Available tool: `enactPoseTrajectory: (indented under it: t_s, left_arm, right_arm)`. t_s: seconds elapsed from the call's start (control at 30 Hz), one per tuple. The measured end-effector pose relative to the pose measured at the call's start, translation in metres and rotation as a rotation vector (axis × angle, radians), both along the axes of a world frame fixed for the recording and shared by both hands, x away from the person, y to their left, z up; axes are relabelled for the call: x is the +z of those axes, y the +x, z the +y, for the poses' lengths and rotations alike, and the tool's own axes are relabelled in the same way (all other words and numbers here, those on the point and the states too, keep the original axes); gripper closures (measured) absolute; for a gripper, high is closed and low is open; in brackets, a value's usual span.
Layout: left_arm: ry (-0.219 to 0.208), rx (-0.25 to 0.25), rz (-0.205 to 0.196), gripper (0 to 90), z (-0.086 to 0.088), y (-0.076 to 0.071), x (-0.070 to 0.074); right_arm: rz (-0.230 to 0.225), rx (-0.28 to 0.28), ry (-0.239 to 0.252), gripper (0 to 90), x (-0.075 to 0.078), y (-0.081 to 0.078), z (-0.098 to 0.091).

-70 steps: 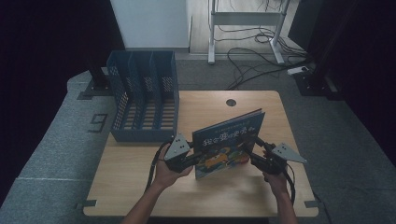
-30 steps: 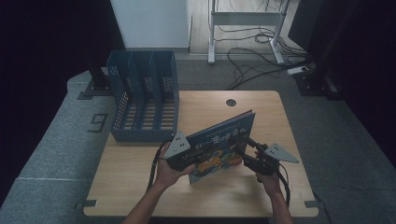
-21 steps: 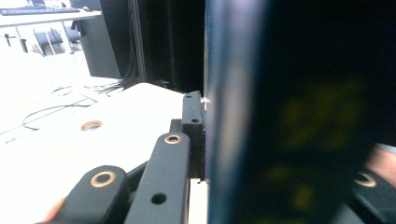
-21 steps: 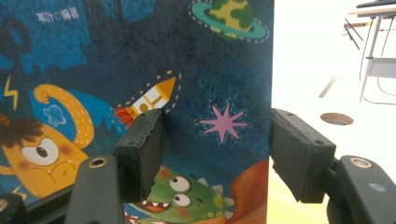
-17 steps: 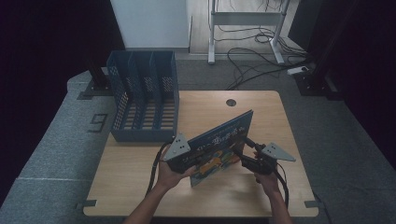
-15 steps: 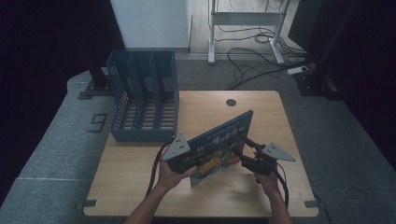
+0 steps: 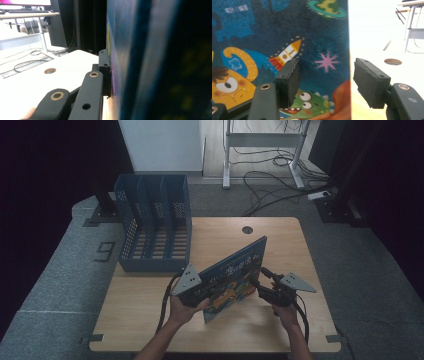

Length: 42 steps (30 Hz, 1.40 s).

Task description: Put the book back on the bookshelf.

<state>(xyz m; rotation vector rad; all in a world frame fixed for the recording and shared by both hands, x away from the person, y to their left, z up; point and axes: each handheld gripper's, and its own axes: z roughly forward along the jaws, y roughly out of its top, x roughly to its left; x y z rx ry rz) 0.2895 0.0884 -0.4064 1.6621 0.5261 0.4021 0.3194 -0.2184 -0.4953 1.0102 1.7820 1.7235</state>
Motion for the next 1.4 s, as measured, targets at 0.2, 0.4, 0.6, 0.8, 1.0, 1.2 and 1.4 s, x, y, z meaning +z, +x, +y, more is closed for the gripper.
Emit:
enactPoseTrajectory:
  t_s: [0.2,0.4,0.6,0.8,1.0,1.2,1.4]
  left_arm:
    - [-0.069,0.01,0.024,82.1,0.011,0.002,0.002]
    - [-0.084,0.021,0.037,82.2,0.02,0.004,0.006]
    - [-0.075,0.05,0.042,82.1,0.026,0.004,0.011]
    - [-0.065,0.086,0.023,82.1,0.033,0.003,0.02]
    - [-0.084,0.102,0.02,82.2,0.043,0.001,0.029]
    - [-0.077,0.126,0.004,82.2,0.051,0.0,0.037]
    - [-0.072,0.144,-0.006,82.2,0.059,-0.002,0.046]
  right_arm:
    - [0.016,-0.023,0.042,36.7,0.002,0.0,-0.008]
    - [0.028,-0.03,0.045,36.6,0.002,0.0,-0.011]
    - [0.034,-0.037,0.043,35.9,0.001,0.001,-0.012]
    - [0.035,-0.043,0.048,35.9,0.001,0.0,-0.014]
    - [0.044,-0.045,0.037,36.0,-0.001,0.001,-0.014]
    - [0.078,-0.055,0.004,36.1,-0.008,0.004,-0.013]
    - [0.164,-0.074,-0.065,36.0,-0.02,0.01,-0.01]
